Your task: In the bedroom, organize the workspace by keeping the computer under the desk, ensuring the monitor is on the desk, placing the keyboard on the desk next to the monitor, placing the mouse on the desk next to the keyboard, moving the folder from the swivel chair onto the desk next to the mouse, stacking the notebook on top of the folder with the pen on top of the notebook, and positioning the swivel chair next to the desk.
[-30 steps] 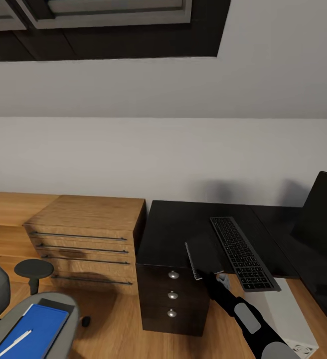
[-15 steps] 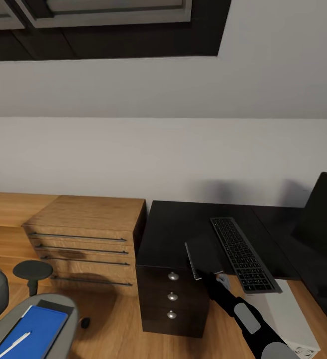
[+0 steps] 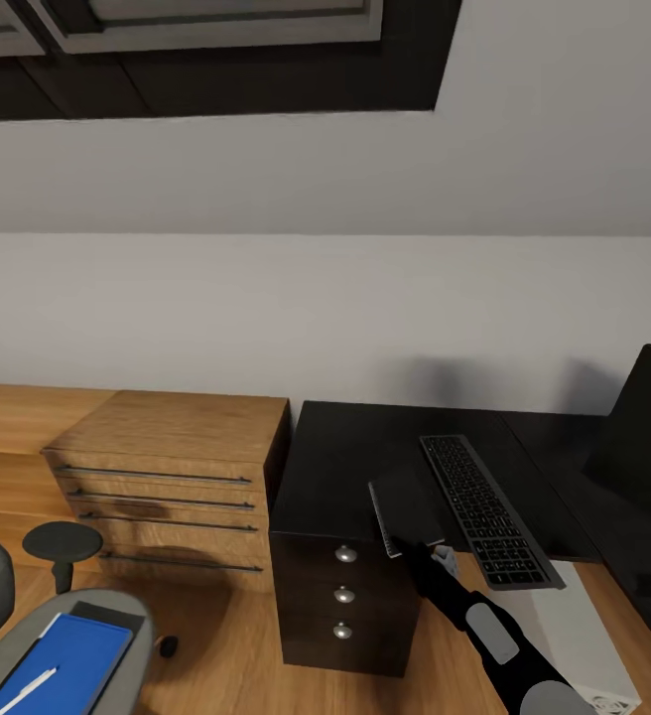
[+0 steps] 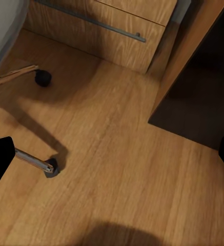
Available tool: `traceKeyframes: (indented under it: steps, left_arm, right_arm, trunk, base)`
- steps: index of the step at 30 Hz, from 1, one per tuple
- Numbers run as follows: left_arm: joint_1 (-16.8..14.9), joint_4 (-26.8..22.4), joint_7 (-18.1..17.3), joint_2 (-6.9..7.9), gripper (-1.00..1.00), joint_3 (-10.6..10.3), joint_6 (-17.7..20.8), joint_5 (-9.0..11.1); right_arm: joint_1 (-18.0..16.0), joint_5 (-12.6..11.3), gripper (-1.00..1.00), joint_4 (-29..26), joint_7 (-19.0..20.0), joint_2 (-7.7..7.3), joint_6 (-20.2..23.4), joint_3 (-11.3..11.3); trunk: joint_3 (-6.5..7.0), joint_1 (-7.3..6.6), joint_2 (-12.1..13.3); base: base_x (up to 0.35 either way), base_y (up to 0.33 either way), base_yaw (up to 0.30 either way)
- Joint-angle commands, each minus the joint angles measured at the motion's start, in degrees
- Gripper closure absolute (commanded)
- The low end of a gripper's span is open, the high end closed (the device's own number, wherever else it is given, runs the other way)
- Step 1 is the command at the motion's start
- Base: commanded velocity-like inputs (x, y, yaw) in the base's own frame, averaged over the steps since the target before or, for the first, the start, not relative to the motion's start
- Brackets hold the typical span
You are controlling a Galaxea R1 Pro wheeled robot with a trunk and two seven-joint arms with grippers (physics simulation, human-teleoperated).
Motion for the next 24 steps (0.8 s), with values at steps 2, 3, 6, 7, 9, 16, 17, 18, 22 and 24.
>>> traceKeyframes:
  steps: [2, 3, 6, 7, 9, 16, 17, 18, 22, 24]
  left_arm:
    - [0.0, 0.1, -0.2, -0.01, -1.0, -0.3, -0.2, 0.6]
    - [0.0, 0.1, -0.2, -0.01, -1.0, -0.4, -0.2, 0.6]
    - [0.0, 0.1, -0.2, -0.01, -1.0, -0.4, -0.2, 0.6]
    - [0.0, 0.1, -0.2, -0.01, -1.0, -0.4, -0.2, 0.6]
    - [0.0, 0.1, -0.2, -0.01, -1.0, -0.4, -0.2, 0.6]
    - [0.0, 0.1, -0.2, -0.01, -1.0, -0.4, -0.2, 0.6]
    - [0.0, 0.1, -0.2, -0.01, -1.0, -0.4, -0.2, 0.6]
    - [0.0, 0.1, -0.2, -0.01, -1.0, -0.4, -0.2, 0.6]
    - [0.0, 0.1, -0.2, -0.01, -1.0, -0.4, -0.2, 0.6]
    - [0.0, 0.1, -0.2, -0.01, -1.0, -0.4, -0.2, 0.6]
  right_arm:
    - [0.0, -0.5, 1.0, 0.0, 0.1, 0.01, 0.5, -0.2]
    - [0.0, -0.5, 1.0, 0.0, 0.1, 0.01, 0.5, -0.2]
    - [0.0, -0.5, 1.0, 0.0, 0.1, 0.01, 0.5, -0.2]
    - [0.0, -0.5, 1.0, 0.0, 0.1, 0.01, 0.5, -0.2]
    - [0.0, -0.5, 1.0, 0.0, 0.1, 0.01, 0.5, -0.2]
    - [0.0, -0.7, 1.0, 0.1, 0.1, 0.01, 0.5, -0.3]
    - [0.0, -0.7, 1.0, 0.1, 0.1, 0.01, 0.5, -0.3]
    - [0.0, -0.7, 1.0, 0.1, 0.1, 0.01, 0.5, -0.3]
    - [0.0, -0.7, 1.0, 0.1, 0.1, 0.01, 0.5, -0.3]
    - [0.0, -0.7, 1.0, 0.0, 0.1, -0.01, 0.5, -0.3]
  trunk:
    - [-0.06, 0.0, 0.0]
    - [-0.24, 0.22, -0.4]
    - [-0.78, 0.88, -1.6]
    - [-0.96, 1.1, -2.0]
    - [-1.32, 1.54, -2.8]
    - [-2.57, 3.07, -5.7]
    - [-2.75, 3.29, -6.1]
    - [-2.75, 3.29, -6.1]
    - [-2.75, 3.29, -6.1]
    - [-2.75, 3.29, -6.1]
  base:
    - [0.001, 0.0, 0.0]
    - [0.0, 0.0, 0.0]
    - [0.0, 0.0, 0.0]
    - [0.0, 0.0, 0.0]
    - [0.0, 0.0, 0.0]
    - [0.0, 0.0, 0.0]
    - [0.0, 0.0, 0.0]
    - [0.0, 0.0, 0.0]
    - [0.0, 0.0, 0.0]
    - [0.0, 0.0, 0.0]
